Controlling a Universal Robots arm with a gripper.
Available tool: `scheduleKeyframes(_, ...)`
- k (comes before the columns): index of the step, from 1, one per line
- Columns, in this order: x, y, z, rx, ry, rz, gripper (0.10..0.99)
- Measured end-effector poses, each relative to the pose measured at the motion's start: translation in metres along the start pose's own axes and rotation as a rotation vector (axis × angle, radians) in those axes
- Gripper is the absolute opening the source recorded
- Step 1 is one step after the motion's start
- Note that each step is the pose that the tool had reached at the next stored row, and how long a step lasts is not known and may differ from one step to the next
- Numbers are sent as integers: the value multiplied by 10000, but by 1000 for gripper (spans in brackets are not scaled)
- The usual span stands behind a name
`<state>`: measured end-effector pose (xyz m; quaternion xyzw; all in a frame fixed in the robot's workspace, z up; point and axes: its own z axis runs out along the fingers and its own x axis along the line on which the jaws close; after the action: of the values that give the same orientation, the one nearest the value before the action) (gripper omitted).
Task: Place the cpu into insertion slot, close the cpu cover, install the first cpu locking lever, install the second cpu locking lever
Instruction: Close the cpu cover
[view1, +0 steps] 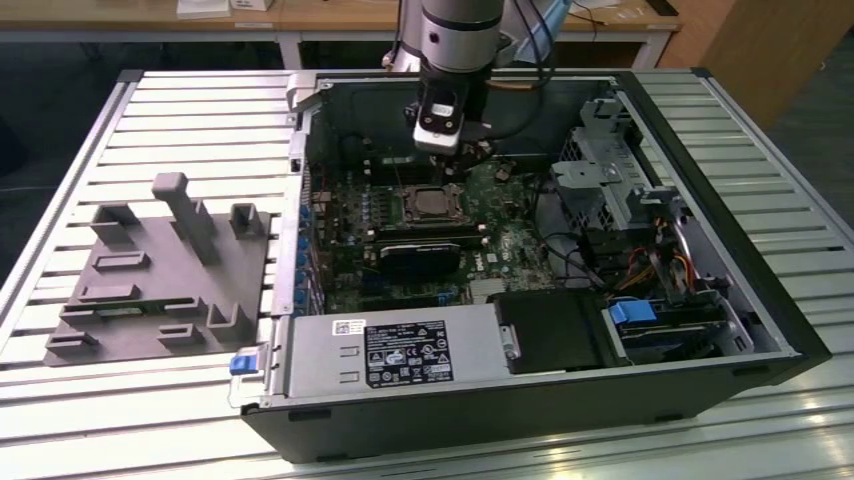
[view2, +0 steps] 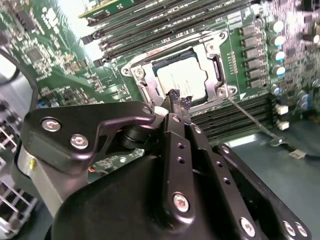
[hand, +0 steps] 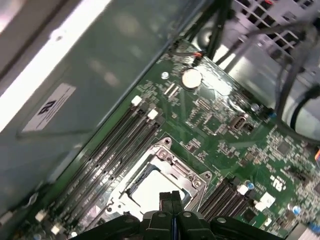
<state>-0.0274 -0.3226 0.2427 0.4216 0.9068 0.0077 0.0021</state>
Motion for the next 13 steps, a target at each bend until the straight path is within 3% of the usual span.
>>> scheduleKeyframes(13,0,0,7,7,37,-2371,102)
